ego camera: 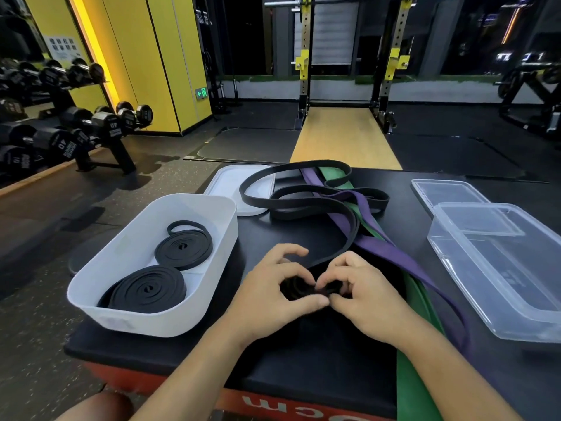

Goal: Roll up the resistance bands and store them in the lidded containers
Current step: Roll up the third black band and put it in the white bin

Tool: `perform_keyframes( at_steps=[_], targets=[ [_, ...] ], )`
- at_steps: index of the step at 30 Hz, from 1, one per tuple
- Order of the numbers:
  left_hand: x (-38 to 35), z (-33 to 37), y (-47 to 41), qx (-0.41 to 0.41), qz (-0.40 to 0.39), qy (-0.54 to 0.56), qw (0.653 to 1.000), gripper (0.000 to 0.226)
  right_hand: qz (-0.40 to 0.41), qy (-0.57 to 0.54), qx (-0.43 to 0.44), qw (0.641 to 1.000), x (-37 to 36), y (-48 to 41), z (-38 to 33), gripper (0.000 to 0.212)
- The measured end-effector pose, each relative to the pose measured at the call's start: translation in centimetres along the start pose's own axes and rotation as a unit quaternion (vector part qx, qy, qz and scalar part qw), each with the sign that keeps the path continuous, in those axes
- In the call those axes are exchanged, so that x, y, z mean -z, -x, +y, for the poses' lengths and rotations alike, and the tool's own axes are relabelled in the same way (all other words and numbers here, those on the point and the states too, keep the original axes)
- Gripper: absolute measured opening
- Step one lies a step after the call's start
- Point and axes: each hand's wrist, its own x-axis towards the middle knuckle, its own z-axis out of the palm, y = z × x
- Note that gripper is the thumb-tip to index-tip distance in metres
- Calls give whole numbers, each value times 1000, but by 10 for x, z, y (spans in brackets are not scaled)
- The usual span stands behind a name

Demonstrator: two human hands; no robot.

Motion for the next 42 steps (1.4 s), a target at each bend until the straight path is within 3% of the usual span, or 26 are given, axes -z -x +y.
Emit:
perform_keyframes(
  at_steps=[7, 15, 20, 26, 31, 35, 38, 42],
  targets=[
    [-3, -3, 1, -28, 37, -1, 999, 19, 20, 8, 0, 1000, -3, 0, 0, 47],
    [-3, -7, 0, 8, 97, -18, 995, 9, 50, 10, 8, 999, -4, -2, 5, 40],
    [-3, -7, 1, 28, 128, -48, 990, 32, 32, 1, 14, 999, -5, 0, 6, 29],
    [-2, -1, 2, 9, 83, 4, 997, 27, 24, 6, 25, 999, -5, 1, 3, 29],
    [0, 1, 4, -12, 11, 38, 999, 31, -3, -81, 8, 997, -3, 5, -9, 40],
    [4, 4, 4, -34, -35, 47, 998, 21, -34, -30, 39, 998, -1, 8, -11, 42],
    [7, 7, 4, -8, -55, 70, 996, 35, -52, -12, 39, 998, 0, 9, -9, 51],
    [7, 6, 3, -2, -46, 89, 995, 28, -19, 33, 38, 999, -4, 6, -2, 49]
  ],
)
